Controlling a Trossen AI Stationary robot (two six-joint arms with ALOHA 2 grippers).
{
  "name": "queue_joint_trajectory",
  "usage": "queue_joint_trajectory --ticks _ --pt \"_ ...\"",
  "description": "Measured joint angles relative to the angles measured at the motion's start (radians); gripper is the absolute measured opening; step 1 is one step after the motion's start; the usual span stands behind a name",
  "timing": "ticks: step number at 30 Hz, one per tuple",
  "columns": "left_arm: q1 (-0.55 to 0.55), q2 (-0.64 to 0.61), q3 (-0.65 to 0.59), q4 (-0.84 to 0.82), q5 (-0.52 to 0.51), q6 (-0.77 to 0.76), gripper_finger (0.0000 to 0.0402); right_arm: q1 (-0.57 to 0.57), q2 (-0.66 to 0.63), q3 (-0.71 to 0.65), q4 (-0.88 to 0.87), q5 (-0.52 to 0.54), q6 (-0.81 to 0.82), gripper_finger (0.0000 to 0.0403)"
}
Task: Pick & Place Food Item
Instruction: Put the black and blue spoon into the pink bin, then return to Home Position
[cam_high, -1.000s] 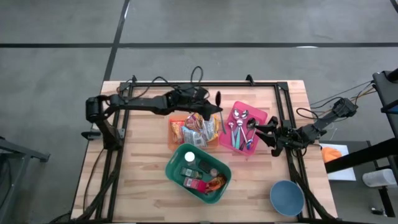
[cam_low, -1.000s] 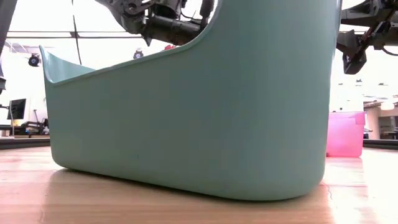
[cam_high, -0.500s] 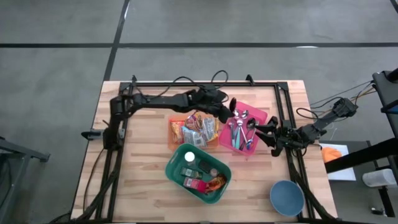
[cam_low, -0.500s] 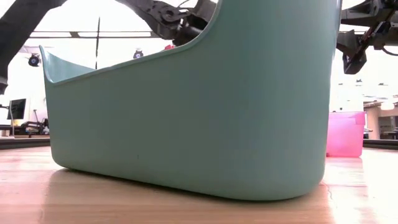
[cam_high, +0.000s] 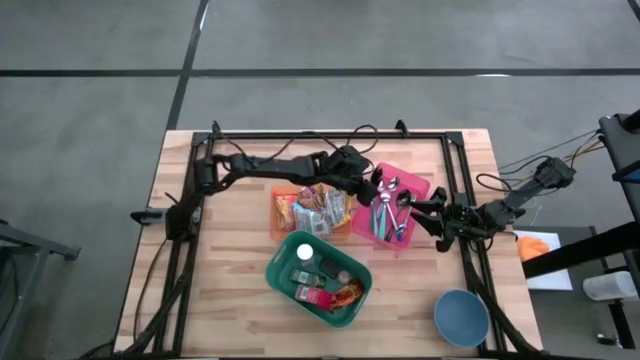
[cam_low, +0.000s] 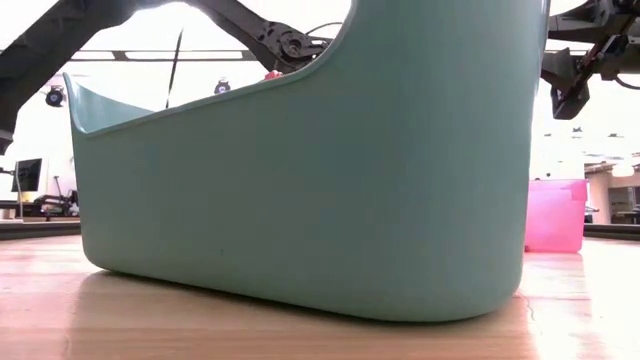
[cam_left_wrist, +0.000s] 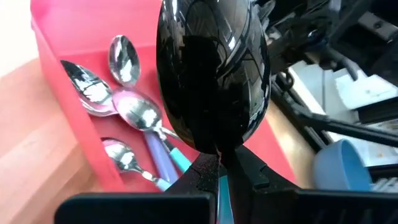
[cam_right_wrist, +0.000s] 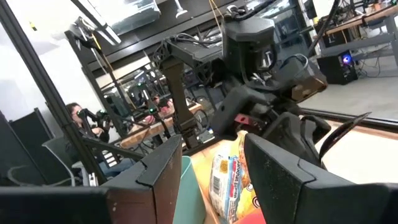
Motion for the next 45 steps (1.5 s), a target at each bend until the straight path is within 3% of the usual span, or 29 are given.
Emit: queue_joint_trajectory --ticks 10,18,31,45 --pt "-0.003 0.030 0.000 -0.060 -0.018 0.020 0.0024 0.000 0.000 0.000 -0.001 0.000 0.000 0.0171" --pt "-0.004 0.032 0.000 -0.059 0.000 0.020 0.0124 0.000 -0.001 0.000 -0.001 0.000 0.000 0.0171" --pt "-0.004 0.032 0.002 -0.052 0.020 0.018 0.0233 0.000 0.000 0.000 -0.001 0.000 0.000 0.0171" --pt "-0.002 -0.009 0.041 0.024 0.031 0.042 0.0247 0.000 0.000 0.000 -0.001 0.000 0.000 0.0171"
